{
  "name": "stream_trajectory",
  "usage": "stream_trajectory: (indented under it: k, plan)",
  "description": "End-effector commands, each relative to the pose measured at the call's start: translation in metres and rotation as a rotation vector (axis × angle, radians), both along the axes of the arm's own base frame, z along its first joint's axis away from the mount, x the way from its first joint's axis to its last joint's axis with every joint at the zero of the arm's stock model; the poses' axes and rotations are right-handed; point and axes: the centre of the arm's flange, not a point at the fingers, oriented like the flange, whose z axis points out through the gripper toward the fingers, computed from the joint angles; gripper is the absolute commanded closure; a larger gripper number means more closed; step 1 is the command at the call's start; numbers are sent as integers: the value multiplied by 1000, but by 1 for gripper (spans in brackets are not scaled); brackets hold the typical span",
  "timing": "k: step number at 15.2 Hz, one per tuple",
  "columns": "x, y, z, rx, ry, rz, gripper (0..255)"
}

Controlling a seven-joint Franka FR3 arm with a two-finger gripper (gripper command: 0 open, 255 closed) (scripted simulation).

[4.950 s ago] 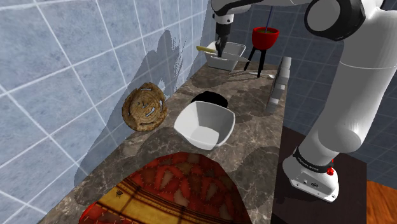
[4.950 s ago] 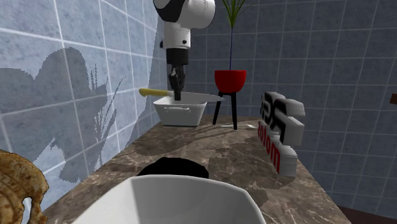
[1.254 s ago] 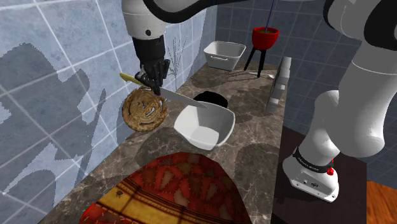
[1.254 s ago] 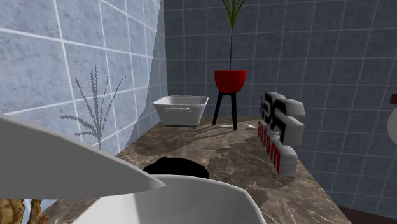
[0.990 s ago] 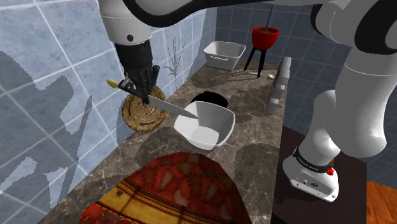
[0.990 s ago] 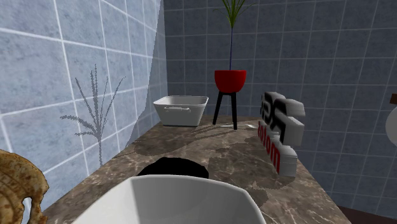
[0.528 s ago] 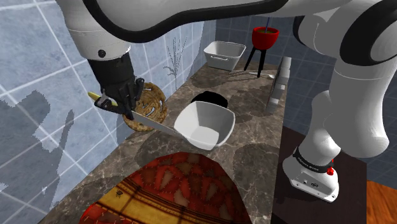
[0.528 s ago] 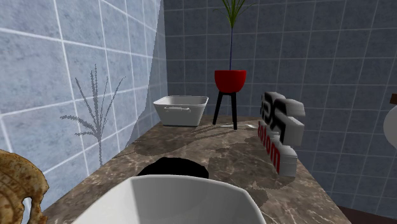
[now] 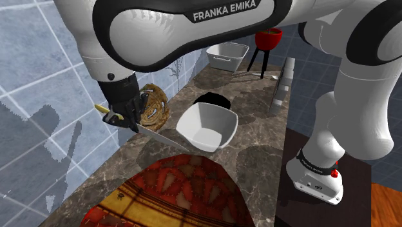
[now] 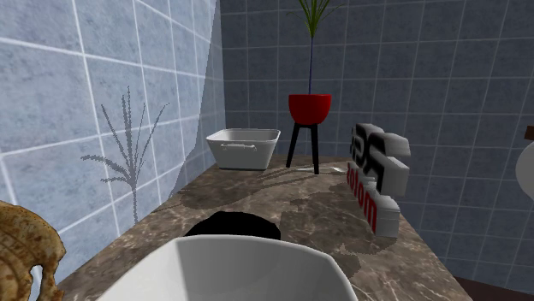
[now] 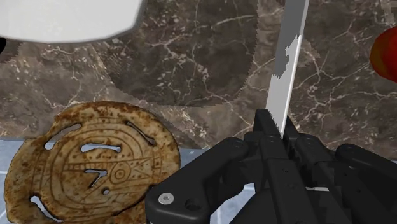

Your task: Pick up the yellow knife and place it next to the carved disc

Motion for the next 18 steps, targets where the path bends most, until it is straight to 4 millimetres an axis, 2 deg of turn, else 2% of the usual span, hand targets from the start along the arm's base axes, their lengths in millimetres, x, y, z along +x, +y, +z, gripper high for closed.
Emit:
stream_trajectory:
  k: [1,18]
  plan:
    - [0,0,-11,0,0,0,255]
    - [0,0,-101,0,0,0,255]
